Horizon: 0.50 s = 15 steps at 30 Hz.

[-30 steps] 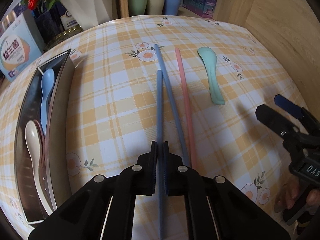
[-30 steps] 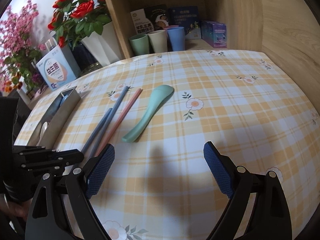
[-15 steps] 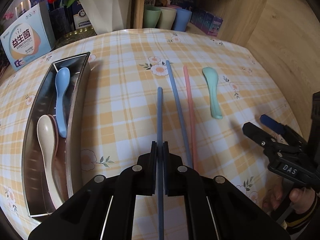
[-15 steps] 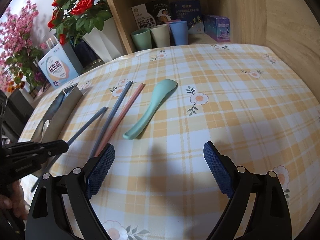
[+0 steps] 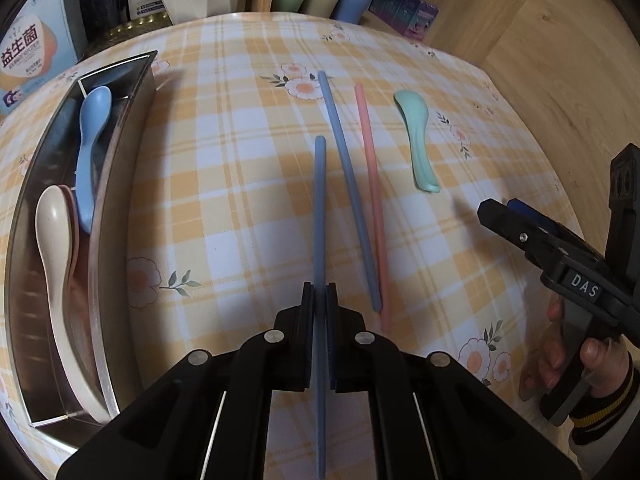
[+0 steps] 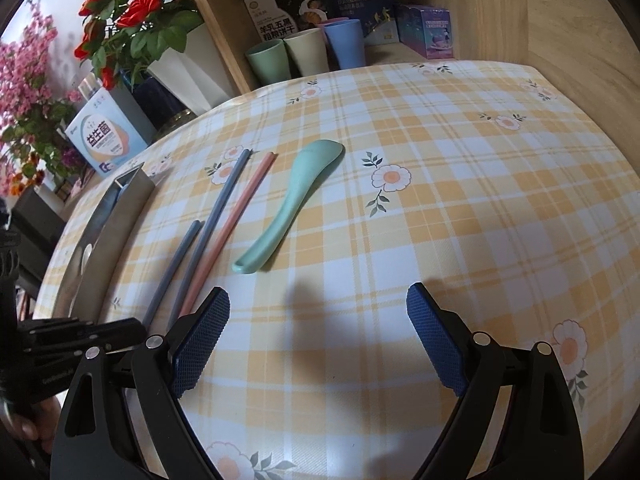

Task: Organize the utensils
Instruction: 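Lift the blue chopstick with the left tool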

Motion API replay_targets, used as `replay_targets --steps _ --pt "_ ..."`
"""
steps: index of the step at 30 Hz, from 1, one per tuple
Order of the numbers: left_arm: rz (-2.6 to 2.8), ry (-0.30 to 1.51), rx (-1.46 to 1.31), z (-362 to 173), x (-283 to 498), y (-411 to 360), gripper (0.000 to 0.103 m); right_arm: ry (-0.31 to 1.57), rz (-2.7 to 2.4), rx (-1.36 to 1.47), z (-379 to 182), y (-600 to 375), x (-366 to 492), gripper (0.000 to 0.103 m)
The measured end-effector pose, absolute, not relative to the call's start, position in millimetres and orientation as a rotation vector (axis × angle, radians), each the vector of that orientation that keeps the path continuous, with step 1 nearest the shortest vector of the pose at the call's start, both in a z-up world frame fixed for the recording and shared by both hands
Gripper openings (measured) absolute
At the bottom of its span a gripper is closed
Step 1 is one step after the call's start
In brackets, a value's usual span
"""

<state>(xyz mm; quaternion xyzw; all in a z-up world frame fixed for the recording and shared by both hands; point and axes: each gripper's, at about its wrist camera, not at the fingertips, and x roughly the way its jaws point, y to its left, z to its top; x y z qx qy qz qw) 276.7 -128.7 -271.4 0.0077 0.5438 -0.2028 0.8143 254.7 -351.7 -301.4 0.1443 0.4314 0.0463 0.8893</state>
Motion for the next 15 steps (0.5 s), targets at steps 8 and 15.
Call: replay_targets --steps 8,15 --pt "-0.460 1.192 0.034 -272.3 294.1 -137.0 0.006 0.905 0.114 0.298 -301.8 -350.7 254.5 0.087" --pt "-0.462 1.180 0.054 -272.3 300.3 -143.3 0.006 0.904 0.134 0.318 -303.5 -353.5 254.9 0.087"
